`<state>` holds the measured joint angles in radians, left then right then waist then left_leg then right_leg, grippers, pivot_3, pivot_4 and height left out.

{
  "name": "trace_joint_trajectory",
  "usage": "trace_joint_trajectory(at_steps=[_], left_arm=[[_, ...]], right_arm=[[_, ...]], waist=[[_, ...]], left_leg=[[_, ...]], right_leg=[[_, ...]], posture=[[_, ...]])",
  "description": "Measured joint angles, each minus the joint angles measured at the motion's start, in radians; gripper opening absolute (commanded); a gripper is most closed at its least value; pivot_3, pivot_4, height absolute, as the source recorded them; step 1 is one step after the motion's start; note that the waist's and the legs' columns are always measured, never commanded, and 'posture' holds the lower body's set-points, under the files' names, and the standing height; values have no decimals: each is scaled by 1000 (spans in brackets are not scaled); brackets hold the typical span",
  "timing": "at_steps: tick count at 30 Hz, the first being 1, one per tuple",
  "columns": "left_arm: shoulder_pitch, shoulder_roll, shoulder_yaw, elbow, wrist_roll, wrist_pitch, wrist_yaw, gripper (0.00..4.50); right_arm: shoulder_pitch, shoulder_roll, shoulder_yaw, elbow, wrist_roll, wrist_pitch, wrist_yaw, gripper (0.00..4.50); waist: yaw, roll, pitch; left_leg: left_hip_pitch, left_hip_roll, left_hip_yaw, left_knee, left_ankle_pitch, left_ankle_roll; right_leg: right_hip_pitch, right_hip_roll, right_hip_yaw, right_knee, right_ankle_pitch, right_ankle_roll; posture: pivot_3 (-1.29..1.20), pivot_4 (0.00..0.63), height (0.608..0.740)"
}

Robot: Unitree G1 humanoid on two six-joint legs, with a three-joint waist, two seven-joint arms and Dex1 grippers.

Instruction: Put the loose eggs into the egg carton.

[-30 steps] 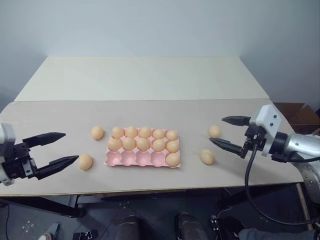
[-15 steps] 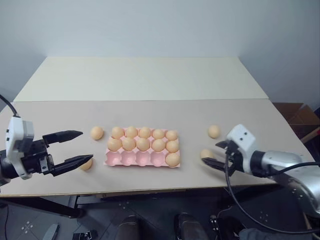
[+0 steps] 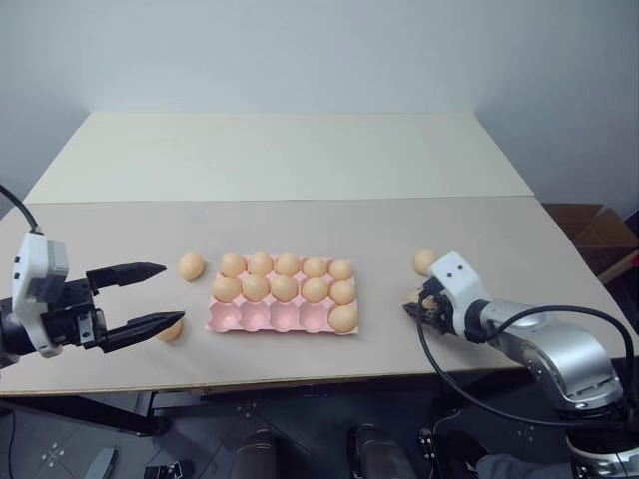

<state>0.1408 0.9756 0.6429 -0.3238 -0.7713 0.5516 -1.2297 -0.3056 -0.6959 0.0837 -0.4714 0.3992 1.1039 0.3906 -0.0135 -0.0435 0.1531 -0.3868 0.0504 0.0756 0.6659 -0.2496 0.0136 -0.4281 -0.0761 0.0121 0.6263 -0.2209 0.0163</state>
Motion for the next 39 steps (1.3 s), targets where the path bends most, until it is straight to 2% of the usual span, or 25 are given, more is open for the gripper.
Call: trace_joint_trajectory(at_steps=[7,11,17,24,25,28,34,39], left_arm=[[30,1,27,-14,-1,1,0,4500],[37,1,42,-15,0,1,1,4500],[43,1,43,-15,1,1,12,4500],[59,1,48,-17,1,1,17,4500],[59,1,48,-17,1,1,17,4500],[54,1,47,-15,1,1,17,4500],[14,3,25,-1,5,-5,15,4500],[-7,4,-2,17,23,-13,3,4500]], right_arm=[[-188,88,-6,-174,100,76,27,1949],[-245,219,152,-153,91,84,1,1949],[-273,251,286,-107,28,82,-20,1949],[-273,244,318,-105,8,74,14,4271],[-273,247,319,-105,8,74,17,4443],[-272,251,316,-106,9,74,21,4443],[-231,178,181,-157,28,75,42,4443],[-96,17,-153,-236,132,53,169,4443]], waist=[[-1,0,0],[-3,1,0],[2,0,0],[-2,0,0],[-2,0,0],[-1,0,0],[7,0,0],[12,0,0]], left_leg=[[0,1,-1,-1,0,0],[0,1,-1,-1,0,0],[-2,0,0,0,0,0],[-2,0,0,0,0,0],[-2,1,0,0,0,0],[-2,0,0,0,0,0],[-3,0,0,0,0,0],[-3,0,0,-1,0,0]], right_leg=[[-1,1,-1,1,1,2],[-1,0,-1,2,1,0],[-2,-1,-1,1,1,0],[-3,0,-1,2,1,0],[-3,0,-1,2,1,0],[-4,0,-1,2,1,0],[-4,-1,-1,1,1,0],[-4,-1,-1,0,1,0]], posture=[[0,150,740],[0,150,740],[0,150,740],[0,150,740],[0,150,740],[0,150,740],[0,150,740],[0,150,740]])
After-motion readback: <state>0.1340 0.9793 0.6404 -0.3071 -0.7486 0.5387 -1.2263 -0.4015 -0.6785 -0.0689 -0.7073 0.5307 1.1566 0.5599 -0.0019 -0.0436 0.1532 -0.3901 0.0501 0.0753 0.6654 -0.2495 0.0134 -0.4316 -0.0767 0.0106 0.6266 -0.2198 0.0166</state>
